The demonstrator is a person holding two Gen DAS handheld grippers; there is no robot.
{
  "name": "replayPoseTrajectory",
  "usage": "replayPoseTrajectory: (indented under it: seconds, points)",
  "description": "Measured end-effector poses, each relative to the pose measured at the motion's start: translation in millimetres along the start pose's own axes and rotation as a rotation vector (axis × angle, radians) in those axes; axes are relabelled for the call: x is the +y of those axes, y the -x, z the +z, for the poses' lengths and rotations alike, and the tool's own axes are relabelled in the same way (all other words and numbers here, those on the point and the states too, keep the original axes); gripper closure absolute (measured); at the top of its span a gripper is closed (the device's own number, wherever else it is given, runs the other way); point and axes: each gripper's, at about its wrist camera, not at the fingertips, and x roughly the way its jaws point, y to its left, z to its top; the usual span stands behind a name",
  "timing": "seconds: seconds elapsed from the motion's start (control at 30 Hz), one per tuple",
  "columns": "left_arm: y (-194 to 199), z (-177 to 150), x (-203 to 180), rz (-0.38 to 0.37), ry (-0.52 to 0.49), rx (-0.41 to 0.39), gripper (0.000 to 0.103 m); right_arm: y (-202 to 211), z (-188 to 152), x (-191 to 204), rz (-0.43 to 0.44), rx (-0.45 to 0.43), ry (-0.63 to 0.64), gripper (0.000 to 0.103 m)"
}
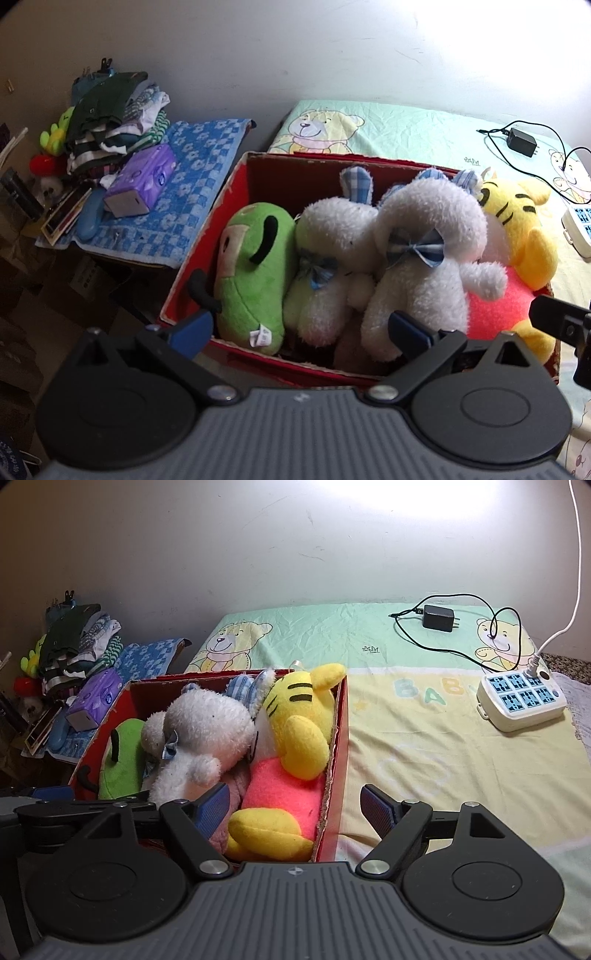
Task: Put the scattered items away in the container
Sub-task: 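Withdraw the right gripper up and back from the red box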
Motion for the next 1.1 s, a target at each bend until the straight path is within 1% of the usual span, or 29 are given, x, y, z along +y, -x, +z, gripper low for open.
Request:
replayPoseTrajectory:
  seconds: [0.27, 0.43, 0.63, 0.73, 0.8, 0.9, 1.0, 1.1]
  points:
    - [2, 2, -5, 0.036, 0.021, 0.009, 0.002, -1, 1, -8, 0.016, 0.015, 0.01, 0.023]
    - [6, 1, -10, 0.053, 0.022, 0.013, 0.002, 2, 1, -17, 0.001, 0.022, 0.007, 0.021]
    - [12, -7, -16, 0.062, 0.019, 0.034, 0.002, 2, -3, -27, 0.013, 0.032, 0.0, 0.021]
    - [16, -14, -16, 0.054, 0.025, 0.043, 0.002, 1, -5, -30, 0.02, 0.031, -0.002, 0.021]
    - [21, -16, -16, 0.036, 0.026, 0.036, 0.002, 3, -5, -33, 0.029, 0.028, -0.018, 0.021]
    - [34, -14, -23, -0.023, 0.003, 0.004, 0.002, 12, -3, -40, 0.025, 0.009, -0.051, 0.021]
    - [47, -8, -39, -0.083, -0.045, -0.057, 0.002, 23, 0, -49, -0.028, -0.026, -0.054, 0.021]
    - [53, -1, -57, -0.153, -0.104, -0.08, 0.002, 33, 2, -64, -0.089, -0.046, -0.095, 0.021]
